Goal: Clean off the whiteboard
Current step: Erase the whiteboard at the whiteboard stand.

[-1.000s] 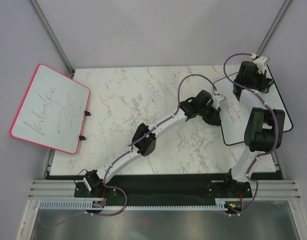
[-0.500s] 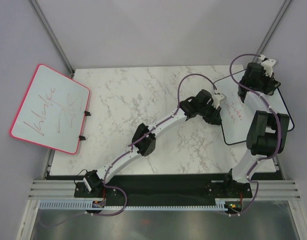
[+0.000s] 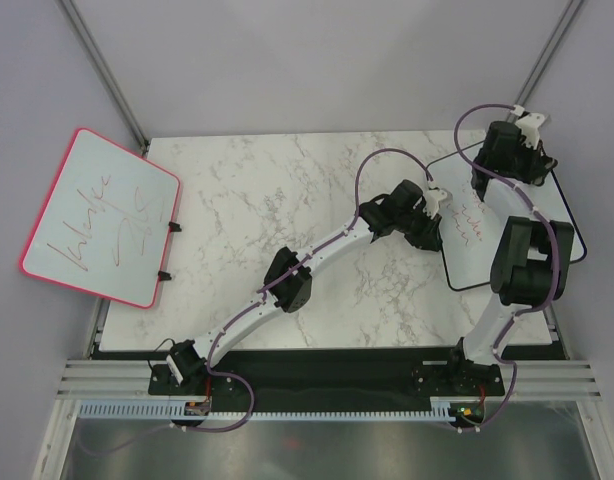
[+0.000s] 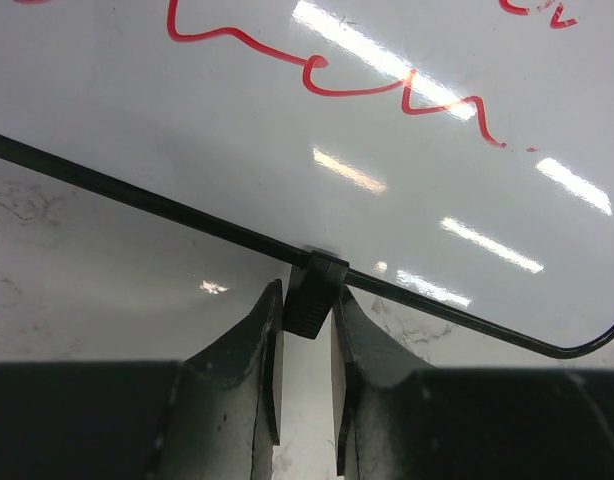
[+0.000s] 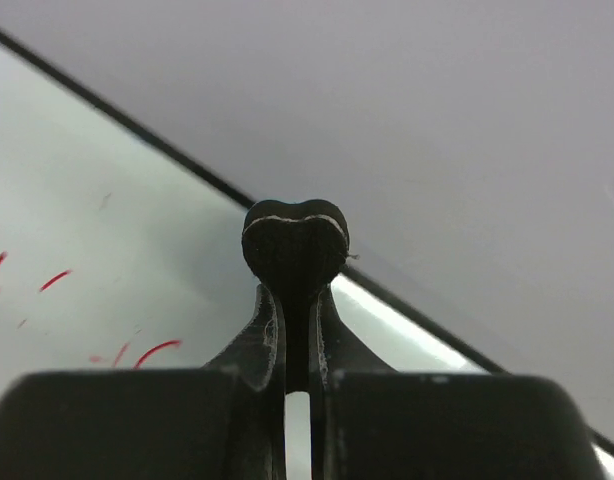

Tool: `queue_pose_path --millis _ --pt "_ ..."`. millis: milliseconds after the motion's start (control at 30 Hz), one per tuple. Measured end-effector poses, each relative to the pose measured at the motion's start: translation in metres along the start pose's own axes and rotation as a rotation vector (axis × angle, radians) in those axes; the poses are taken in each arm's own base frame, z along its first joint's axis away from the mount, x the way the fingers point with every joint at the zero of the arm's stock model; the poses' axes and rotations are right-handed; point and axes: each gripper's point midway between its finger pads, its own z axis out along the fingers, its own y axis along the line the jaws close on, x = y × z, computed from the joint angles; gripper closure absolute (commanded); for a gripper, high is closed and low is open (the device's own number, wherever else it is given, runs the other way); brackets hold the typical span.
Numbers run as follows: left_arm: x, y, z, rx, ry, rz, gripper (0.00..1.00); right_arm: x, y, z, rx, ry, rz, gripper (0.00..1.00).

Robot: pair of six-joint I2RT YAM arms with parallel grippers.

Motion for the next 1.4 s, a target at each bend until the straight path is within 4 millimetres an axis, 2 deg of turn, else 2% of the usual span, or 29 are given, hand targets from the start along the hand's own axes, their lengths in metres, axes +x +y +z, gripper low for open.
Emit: queue_pose_path --millis 133,267,367,533,733,833,1167,1267,1400 --pt "0.0 0.0 0.0 0.0 0.0 -0.004 0.98 0.009 0.03 -0.017 -0.054 -0.009 -0.022 1.0" --pt "0.0 0.0 0.0 0.0 -0.001 -0.004 0.98 0.026 0.071 -0.036 -0.11 -0.017 -0.077 1.0" --pt "0.0 0.001 0.0 0.0 -0.001 -0.005 0.98 0.031 0.084 -0.043 -0.125 -0.021 -0.096 1.0" --pt "-0.005 0.002 -0.001 -0.002 -0.014 -0.004 0.98 0.023 0.079 -0.026 -0.101 -0.012 -0.087 1.0" --pt "-0.007 0.006 -0.002 -0.005 -0.023 -0.004 0.98 -0.002 0.052 0.005 -0.045 -0.014 -0.051 1.0" --pt "-0.005 0.006 -0.002 -0.006 -0.02 -0.005 0.98 -0.008 0.045 0.012 -0.029 -0.017 -0.042 1.0" --pt "-0.004 0.007 -0.002 -0.006 -0.018 -0.007 0.98 -0.008 0.049 0.01 -0.054 -0.026 -0.074 1.0" --pt "-0.004 0.007 -0.002 -0.006 -0.017 -0.008 0.98 0.005 0.052 -0.001 -0.079 -0.029 -0.053 1.0" --pt "-0.004 0.007 -0.002 -0.006 -0.016 -0.008 0.98 0.024 0.052 -0.027 -0.124 -0.025 0.001 1.0"
